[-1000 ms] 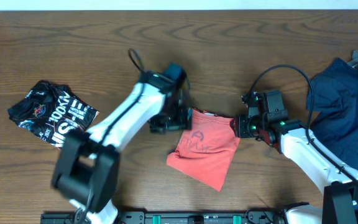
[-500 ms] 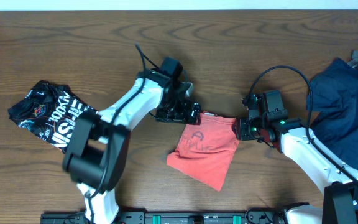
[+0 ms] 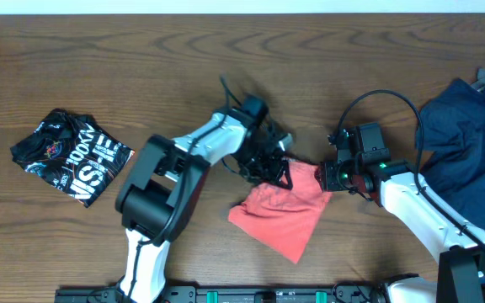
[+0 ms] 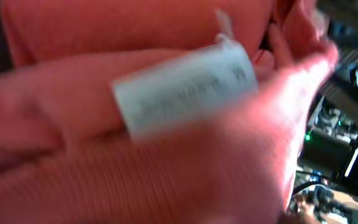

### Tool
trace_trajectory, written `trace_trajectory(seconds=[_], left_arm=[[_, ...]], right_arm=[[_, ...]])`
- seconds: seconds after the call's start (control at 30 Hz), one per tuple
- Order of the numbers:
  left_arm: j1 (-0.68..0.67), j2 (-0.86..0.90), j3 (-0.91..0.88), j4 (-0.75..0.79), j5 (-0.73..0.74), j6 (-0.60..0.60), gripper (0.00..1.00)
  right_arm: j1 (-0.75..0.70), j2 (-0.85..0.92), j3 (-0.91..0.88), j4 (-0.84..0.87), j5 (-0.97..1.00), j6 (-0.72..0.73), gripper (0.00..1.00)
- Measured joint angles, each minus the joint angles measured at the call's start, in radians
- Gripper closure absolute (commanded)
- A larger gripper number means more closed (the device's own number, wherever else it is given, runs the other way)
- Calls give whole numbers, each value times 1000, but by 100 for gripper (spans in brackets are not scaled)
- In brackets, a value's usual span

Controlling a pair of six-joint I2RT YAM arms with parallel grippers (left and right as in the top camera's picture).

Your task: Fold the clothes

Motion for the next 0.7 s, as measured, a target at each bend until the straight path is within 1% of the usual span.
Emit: trace_trajectory(seconds=[0.03,0.2,0.3,0.43,0.57,0.7], left_arm=[[-9,3,0,4,3,1,94],[14,3,0,-7,3,13,94],[76,-16,6,-62,-48,12,94],[218,-103,7,-112,-186,0,94],[405,-255,12,-134,-337,-43,94],[592,-386,18,-132,-419,-69,94]], right_arm=[[0,0,0,0,1,0,50],[0,0,0,-3,3,0,49],[0,0,0,-18,14,0,49],[-1,0,0,-42,45,0,49],[-21,0,0,-54,58,-1,49],[-29,0,0,-60,69,-1,49]])
